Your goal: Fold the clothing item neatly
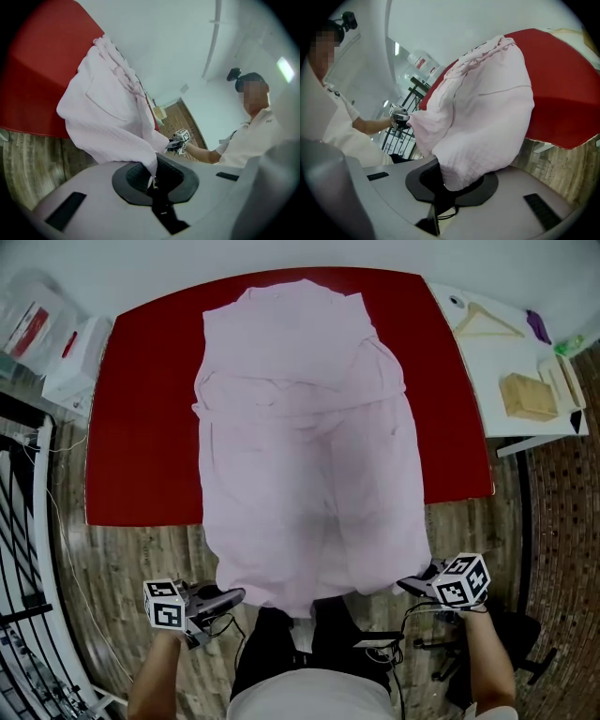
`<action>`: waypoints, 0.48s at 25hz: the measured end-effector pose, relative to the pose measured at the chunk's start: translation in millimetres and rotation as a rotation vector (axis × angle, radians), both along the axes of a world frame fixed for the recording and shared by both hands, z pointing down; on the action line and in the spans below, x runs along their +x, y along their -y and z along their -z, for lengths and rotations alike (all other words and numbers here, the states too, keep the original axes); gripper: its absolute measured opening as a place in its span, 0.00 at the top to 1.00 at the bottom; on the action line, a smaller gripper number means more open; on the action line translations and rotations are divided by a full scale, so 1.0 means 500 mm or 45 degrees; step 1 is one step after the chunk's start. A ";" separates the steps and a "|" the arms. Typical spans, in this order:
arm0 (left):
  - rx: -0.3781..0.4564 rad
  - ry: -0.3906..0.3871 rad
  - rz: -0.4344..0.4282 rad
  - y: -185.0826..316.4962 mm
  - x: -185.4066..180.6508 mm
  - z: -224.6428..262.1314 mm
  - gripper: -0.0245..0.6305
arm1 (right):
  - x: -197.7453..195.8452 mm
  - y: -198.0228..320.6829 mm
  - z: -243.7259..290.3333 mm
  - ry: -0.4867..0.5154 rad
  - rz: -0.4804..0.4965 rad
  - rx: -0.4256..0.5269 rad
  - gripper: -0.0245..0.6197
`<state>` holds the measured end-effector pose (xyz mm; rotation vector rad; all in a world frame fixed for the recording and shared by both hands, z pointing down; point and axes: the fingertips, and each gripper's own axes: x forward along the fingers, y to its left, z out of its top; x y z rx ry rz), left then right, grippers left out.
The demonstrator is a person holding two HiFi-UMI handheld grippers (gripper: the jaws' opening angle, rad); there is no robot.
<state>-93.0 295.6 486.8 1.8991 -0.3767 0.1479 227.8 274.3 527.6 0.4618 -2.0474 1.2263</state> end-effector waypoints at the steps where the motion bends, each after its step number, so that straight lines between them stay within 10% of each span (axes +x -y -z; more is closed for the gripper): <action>1: 0.010 -0.006 -0.004 0.004 -0.003 0.016 0.95 | 0.003 0.005 0.016 0.016 0.003 -0.010 0.88; 12: 0.106 -0.045 0.015 0.038 -0.031 0.153 0.95 | 0.056 0.065 0.140 0.053 0.167 0.005 0.88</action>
